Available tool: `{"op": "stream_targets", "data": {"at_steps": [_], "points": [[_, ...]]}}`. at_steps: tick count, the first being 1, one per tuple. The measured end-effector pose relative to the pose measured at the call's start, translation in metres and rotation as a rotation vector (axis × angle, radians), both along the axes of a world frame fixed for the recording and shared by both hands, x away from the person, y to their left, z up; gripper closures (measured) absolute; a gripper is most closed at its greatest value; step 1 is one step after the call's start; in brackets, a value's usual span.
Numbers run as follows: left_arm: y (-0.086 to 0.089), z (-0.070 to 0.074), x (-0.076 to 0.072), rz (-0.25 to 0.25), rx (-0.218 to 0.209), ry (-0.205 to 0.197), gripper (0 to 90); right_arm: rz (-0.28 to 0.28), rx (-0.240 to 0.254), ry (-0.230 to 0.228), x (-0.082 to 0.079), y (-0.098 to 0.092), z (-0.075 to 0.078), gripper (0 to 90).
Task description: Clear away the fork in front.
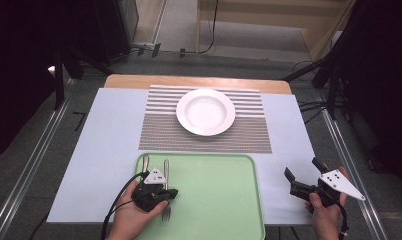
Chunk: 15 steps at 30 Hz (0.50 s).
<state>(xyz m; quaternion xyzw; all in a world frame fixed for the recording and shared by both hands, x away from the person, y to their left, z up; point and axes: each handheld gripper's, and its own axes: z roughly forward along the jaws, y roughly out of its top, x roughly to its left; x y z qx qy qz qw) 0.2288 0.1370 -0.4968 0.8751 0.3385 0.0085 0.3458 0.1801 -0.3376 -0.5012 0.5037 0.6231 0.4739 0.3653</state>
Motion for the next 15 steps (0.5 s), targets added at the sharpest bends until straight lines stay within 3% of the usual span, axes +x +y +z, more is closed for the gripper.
{"op": "stream_targets", "data": {"at_steps": [15], "points": [[0.024, 0.001, 0.000, 0.049, -0.002, 0.006, 89.3, 0.000, 0.008, 0.007, 0.000, 0.001, 0.000, 0.0]]}}
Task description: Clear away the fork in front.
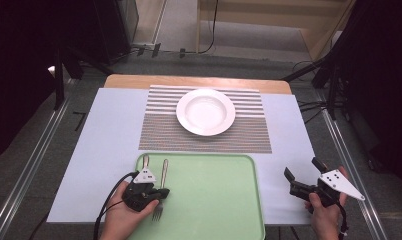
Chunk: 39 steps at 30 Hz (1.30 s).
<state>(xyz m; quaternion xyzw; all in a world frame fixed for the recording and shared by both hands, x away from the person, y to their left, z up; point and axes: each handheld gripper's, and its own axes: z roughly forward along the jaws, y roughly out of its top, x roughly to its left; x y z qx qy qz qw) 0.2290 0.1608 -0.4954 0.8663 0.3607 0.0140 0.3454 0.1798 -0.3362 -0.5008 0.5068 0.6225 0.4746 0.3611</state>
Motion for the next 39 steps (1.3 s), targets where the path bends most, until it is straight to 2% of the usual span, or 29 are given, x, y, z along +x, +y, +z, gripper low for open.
{"op": "stream_targets", "data": {"at_steps": [6, 12, 17, 21, 28, 33, 35, 39], "points": [[0.009, 0.000, 0.001, 0.013, -0.002, 0.004, 89.4, 0.002, -0.017, -0.015, 0.001, -0.001, 0.000, 0.0], [0.017, 0.001, 0.003, 0.038, -0.004, 0.007, 89.3, -0.005, -0.005, -0.007, -0.001, -0.001, 0.000, 0.0], [0.018, 0.007, 0.005, 0.047, -0.054, -0.006, 89.3, -0.005, -0.006, -0.009, -0.001, -0.001, 0.001, 0.0], [0.013, 0.014, 0.015, 0.045, -0.061, -0.025, 89.3, -0.005, -0.005, -0.011, -0.001, -0.002, 0.001, 0.0], [0.001, 0.013, 0.038, 0.048, -0.053, -0.044, 89.4, -0.005, 0.004, -0.007, -0.001, -0.002, 0.001, 0.0], [-0.004, 0.012, 0.054, 0.060, -0.052, -0.043, 89.4, -0.003, -0.009, -0.018, 0.000, -0.003, 0.000, 0.0], [-0.006, 0.011, 0.059, 0.062, -0.040, -0.044, 89.4, -0.008, 0.003, -0.008, -0.001, -0.003, 0.001, 0.0], [-0.010, 0.008, 0.067, 0.059, -0.020, -0.031, 89.4, -0.005, -0.011, -0.017, 0.000, -0.004, 0.000, 0.0]]}}
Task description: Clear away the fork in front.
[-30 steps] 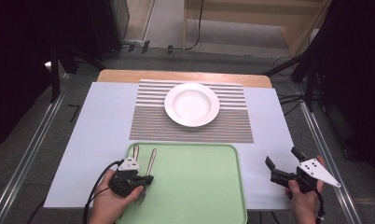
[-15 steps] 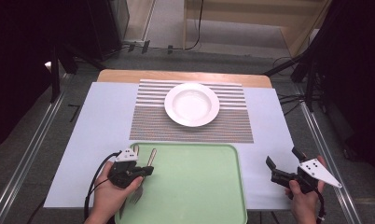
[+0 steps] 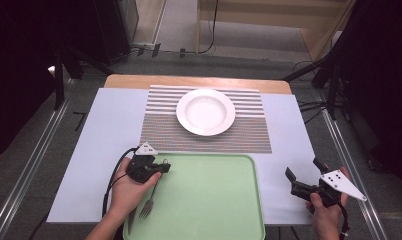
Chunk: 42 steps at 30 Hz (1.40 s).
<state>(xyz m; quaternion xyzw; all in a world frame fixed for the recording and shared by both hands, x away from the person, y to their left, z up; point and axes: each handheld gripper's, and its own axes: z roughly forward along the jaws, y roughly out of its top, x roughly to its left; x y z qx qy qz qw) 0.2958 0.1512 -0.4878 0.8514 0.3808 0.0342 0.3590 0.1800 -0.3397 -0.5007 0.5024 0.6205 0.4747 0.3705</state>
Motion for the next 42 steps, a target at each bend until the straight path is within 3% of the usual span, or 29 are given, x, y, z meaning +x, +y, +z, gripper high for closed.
{"op": "stream_targets", "data": {"at_steps": [3, 9, 12, 27, 31, 33, 35, 38, 42], "points": [[-0.003, -0.003, -0.001, -0.001, 0.045, -0.018, 89.4, 0.000, 0.002, 0.001, 0.000, 0.000, 0.000, 0.0], [0.001, -0.005, 0.001, 0.011, 0.050, -0.012, 89.4, -0.003, 0.017, 0.012, 0.000, 0.001, 0.000, 0.0], [0.001, -0.005, 0.000, 0.012, 0.072, -0.019, 89.4, -0.001, 0.011, 0.010, 0.000, 0.001, -0.001, 0.0], [0.015, -0.006, 0.000, 0.038, 0.048, -0.022, 89.3, 0.003, 0.006, 0.016, 0.001, 0.002, -0.001, 0.0], [0.019, -0.003, 0.000, 0.039, 0.002, -0.045, 89.0, 0.004, 0.002, 0.018, 0.000, 0.002, -0.001, 0.0], [0.020, 0.000, 0.001, 0.035, -0.021, -0.039, 78.7, 0.000, 0.006, 0.016, 0.000, 0.002, 0.000, 0.0], [0.021, 0.003, 0.000, 0.034, -0.027, -0.064, 73.6, 0.003, 0.010, 0.019, 0.000, 0.002, 0.000, 0.0], [0.024, 0.008, 0.001, 0.042, -0.077, -0.076, 60.9, 0.003, 0.005, 0.023, 0.000, 0.003, 0.000, 0.0], [0.025, 0.014, 0.003, 0.037, -0.113, -0.085, 37.2, 0.004, 0.002, 0.017, 0.000, 0.002, 0.000, 0.0]]}}
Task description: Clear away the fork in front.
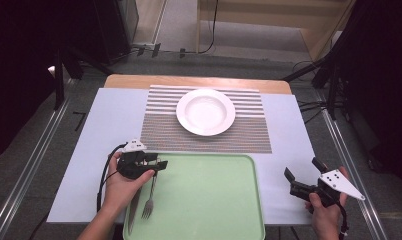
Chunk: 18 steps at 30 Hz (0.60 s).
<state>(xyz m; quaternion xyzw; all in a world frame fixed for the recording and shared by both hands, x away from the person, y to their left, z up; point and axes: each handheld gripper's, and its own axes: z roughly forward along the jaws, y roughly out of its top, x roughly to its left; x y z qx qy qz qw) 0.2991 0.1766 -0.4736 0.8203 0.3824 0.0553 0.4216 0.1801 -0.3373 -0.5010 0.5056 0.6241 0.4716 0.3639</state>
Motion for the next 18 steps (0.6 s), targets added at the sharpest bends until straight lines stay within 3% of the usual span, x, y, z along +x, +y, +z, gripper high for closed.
{"op": "stream_targets", "data": {"at_steps": [4, 6, 9, 11, 13, 18], "points": [[0.001, 0.006, 0.002, -0.005, -0.028, -0.009, 19.3, 0.001, 0.004, 0.004, 0.000, 0.000, 0.000, 0.0], [0.002, 0.009, 0.004, -0.010, -0.051, 0.005, 15.6, 0.003, 0.003, 0.005, 0.000, 0.000, 0.000, 0.0], [0.003, 0.012, 0.005, -0.001, -0.052, -0.011, 10.0, 0.002, 0.005, 0.002, 0.000, -0.001, 0.000, 0.0], [0.005, 0.013, 0.007, -0.030, -0.085, -0.004, 0.0, 0.003, 0.005, 0.004, 0.000, 0.000, 0.000, 0.0], [0.005, 0.014, 0.008, -0.014, -0.080, -0.023, 0.0, 0.002, 0.001, 0.002, 0.000, 0.000, 0.000, 0.0], [0.006, 0.018, 0.013, -0.002, -0.071, -0.026, 0.0, 0.004, 0.003, -0.002, 0.001, 0.000, 0.000, 0.0]]}}
